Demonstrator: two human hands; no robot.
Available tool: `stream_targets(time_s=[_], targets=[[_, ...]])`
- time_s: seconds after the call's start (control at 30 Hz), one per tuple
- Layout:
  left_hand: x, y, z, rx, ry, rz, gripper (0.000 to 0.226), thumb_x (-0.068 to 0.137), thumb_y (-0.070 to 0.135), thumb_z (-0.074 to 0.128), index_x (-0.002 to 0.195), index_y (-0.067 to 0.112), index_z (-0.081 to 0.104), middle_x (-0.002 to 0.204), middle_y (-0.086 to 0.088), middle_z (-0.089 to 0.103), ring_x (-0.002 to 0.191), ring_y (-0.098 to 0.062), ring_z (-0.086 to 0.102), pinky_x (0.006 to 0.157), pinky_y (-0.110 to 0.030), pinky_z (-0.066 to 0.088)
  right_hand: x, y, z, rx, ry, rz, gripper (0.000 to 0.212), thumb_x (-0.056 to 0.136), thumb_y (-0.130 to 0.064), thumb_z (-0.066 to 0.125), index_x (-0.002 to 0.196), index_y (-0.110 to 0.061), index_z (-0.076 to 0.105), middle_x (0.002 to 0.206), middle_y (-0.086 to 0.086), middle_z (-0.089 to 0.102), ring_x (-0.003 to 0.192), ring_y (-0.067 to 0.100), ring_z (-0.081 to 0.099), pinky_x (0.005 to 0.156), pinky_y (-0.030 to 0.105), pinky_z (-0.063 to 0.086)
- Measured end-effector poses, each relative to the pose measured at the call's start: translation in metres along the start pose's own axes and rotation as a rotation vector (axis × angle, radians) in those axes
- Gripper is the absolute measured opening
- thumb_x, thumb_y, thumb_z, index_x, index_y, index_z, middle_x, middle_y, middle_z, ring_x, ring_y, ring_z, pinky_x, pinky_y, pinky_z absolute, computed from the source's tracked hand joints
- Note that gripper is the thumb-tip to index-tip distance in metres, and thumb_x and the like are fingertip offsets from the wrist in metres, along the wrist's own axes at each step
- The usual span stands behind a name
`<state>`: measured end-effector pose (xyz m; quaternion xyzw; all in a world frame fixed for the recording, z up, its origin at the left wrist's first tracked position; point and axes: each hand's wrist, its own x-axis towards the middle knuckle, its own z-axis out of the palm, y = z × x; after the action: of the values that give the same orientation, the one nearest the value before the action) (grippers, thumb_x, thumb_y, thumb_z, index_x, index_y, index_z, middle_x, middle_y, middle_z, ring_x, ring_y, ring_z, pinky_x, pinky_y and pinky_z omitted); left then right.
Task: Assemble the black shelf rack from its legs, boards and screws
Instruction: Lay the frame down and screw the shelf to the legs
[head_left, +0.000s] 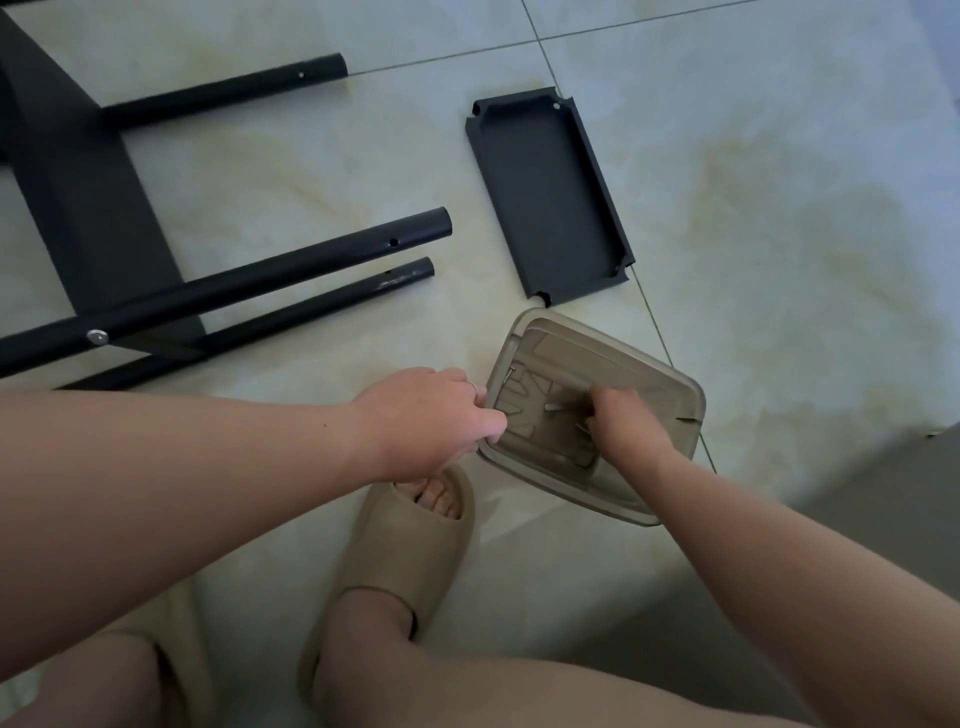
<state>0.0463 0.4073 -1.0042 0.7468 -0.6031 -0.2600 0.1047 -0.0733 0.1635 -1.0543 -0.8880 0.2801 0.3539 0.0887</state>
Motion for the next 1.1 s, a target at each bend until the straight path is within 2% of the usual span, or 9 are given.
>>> stream_targets(time_s=[0.23, 0.33, 0.4, 0.5, 0.6, 0.7, 0.8, 0.93, 1.1], targets=[[0.001, 0.000, -0.003, 0.023, -0.062, -0.013, 0.024, 0.103, 0.029, 0.043, 0.125, 0.033, 0.053, 0.103, 0.003, 0.052, 0.098, -0.019, 0.050, 0.071, -0.030, 0.032, -0.004, -0.003, -0.004, 0.056, 0.045, -0.035, 0.025, 0.091, 0.002, 0.047, 0.109, -0.007, 0.062, 0.110, 0.019, 0.064, 0.099, 0.038, 0.062, 0.081, 0.041, 0.053], [-0.001, -0.002, -0.009, 0.019, -0.100, 0.001, 0.034, 0.103, 0.030, 0.045, 0.136, 0.035, 0.045, 0.116, 0.000, 0.057, 0.108, -0.023, 0.054, 0.073, -0.032, 0.041, -0.014, -0.007, -0.013, 0.229, 0.137, -0.023, 0.019, 0.093, -0.006, 0.055, 0.107, -0.009, 0.068, 0.102, 0.014, 0.070, 0.088, 0.030, 0.064, 0.076, 0.035, 0.053], [-0.005, -0.004, -0.021, -0.036, -0.121, -0.042, 0.041, 0.102, 0.029, 0.045, 0.141, 0.034, 0.039, 0.119, 0.002, 0.058, 0.107, -0.023, 0.055, 0.078, -0.038, 0.049, -0.025, -0.014, -0.027, 0.381, 0.199, -0.057, 0.015, 0.095, -0.009, 0.061, 0.106, -0.013, 0.070, 0.096, 0.005, 0.071, 0.079, 0.018, 0.064, 0.068, 0.023, 0.050], [-0.007, -0.013, -0.048, -0.169, -0.090, -0.232, 0.027, 0.102, 0.032, 0.043, 0.127, 0.030, 0.053, 0.114, 0.006, 0.061, 0.104, -0.018, 0.057, 0.084, -0.037, 0.049, -0.047, -0.037, -0.061, 0.642, 0.266, -0.138, 0.010, 0.097, -0.012, 0.066, 0.095, -0.022, 0.068, 0.084, -0.006, 0.068, 0.076, 0.009, 0.066, 0.064, 0.017, 0.050], [-0.010, -0.023, -0.081, -0.507, -0.024, -0.517, 0.026, 0.102, 0.033, 0.045, 0.105, 0.020, 0.067, 0.103, 0.006, 0.069, 0.095, -0.015, 0.064, 0.081, -0.033, 0.050, -0.072, -0.073, -0.102, 0.822, 0.317, -0.276, 0.012, 0.095, -0.013, 0.068, 0.088, -0.023, 0.069, 0.071, -0.006, 0.069, 0.066, 0.007, 0.065, 0.069, 0.023, 0.054], [-0.026, -0.029, -0.113, -1.135, 0.032, -0.806, 0.033, 0.104, 0.033, 0.044, 0.101, 0.013, 0.070, 0.098, -0.002, 0.075, 0.084, -0.018, 0.072, 0.071, -0.030, 0.055, -0.097, -0.116, -0.140, 0.853, 0.314, -0.453, 0.012, 0.095, -0.016, 0.068, 0.086, -0.022, 0.070, 0.075, -0.004, 0.072, 0.068, 0.014, 0.067, 0.071, 0.027, 0.057], [-0.054, -0.037, -0.139, -1.563, 0.072, -0.861, 0.046, 0.107, 0.039, 0.036, 0.104, 0.007, 0.069, 0.102, -0.010, 0.077, 0.089, -0.024, 0.076, 0.075, -0.034, 0.058, -0.119, -0.159, -0.166, 0.800, 0.300, -0.610, 0.014, 0.093, -0.016, 0.071, 0.084, -0.026, 0.070, 0.075, -0.009, 0.072, 0.069, 0.007, 0.067, 0.069, 0.021, 0.054], [-0.091, -0.053, -0.156, -1.799, 0.062, -0.810, 0.053, 0.108, 0.043, 0.031, 0.104, 0.004, 0.067, 0.099, -0.015, 0.075, 0.092, -0.028, 0.075, 0.072, -0.033, 0.059, -0.136, -0.208, -0.183, 0.564, 0.295, -0.778, 0.012, 0.089, -0.013, 0.074, 0.092, -0.024, 0.073, 0.078, -0.014, 0.070, 0.077, 0.002, 0.064, 0.071, 0.011, 0.046], [-0.133, -0.077, -0.153, -1.913, 0.131, -0.877, 0.051, 0.106, 0.041, 0.036, 0.084, 0.006, 0.066, 0.071, -0.009, 0.066, 0.059, -0.019, 0.065, 0.047, -0.021, 0.047, -0.143, -0.251, -0.181, 0.422, 0.317, -0.867, 0.020, 0.093, -0.016, 0.070, 0.112, -0.021, 0.069, 0.100, -0.010, 0.070, 0.091, 0.003, 0.063, 0.078, 0.013, 0.049]])
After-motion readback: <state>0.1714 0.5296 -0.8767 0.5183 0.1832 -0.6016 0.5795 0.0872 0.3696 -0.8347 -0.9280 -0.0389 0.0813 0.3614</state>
